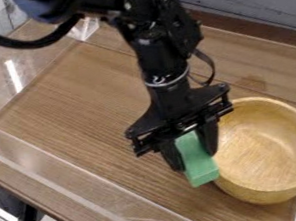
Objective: Put the green block in the brown bowl
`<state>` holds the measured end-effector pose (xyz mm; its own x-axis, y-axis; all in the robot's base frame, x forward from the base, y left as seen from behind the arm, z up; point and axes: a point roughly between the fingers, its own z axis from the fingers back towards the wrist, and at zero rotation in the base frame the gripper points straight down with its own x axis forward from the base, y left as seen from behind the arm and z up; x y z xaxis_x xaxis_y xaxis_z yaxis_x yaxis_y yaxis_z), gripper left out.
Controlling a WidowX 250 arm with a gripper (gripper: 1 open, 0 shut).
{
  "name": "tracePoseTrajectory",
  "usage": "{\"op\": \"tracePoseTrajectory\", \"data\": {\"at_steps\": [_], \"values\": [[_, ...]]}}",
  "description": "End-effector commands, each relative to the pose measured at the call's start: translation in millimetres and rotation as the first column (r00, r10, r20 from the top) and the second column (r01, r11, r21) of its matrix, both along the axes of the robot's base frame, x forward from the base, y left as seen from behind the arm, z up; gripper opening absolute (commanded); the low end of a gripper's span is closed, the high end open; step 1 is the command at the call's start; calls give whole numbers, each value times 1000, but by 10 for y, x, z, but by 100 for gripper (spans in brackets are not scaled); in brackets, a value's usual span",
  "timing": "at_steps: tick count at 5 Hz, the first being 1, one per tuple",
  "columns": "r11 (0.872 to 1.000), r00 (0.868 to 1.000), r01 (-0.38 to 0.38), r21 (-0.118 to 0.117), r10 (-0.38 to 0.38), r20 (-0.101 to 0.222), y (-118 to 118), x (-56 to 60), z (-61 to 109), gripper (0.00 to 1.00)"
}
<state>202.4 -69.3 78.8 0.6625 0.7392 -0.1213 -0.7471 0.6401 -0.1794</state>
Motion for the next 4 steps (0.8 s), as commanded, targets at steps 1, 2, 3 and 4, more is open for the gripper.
{"op": "tracePoseTrajectory", "data": {"at_steps": [1,2,3,4], "values": [[999,997,51,-6,-50,66,-108,143,230,0],[992,989,127,-3,-126,76,-225,193,295,0],[984,980,179,-1,-178,85,-267,204,349,0],[974,970,228,2,-227,92,-318,217,392,0]]}}
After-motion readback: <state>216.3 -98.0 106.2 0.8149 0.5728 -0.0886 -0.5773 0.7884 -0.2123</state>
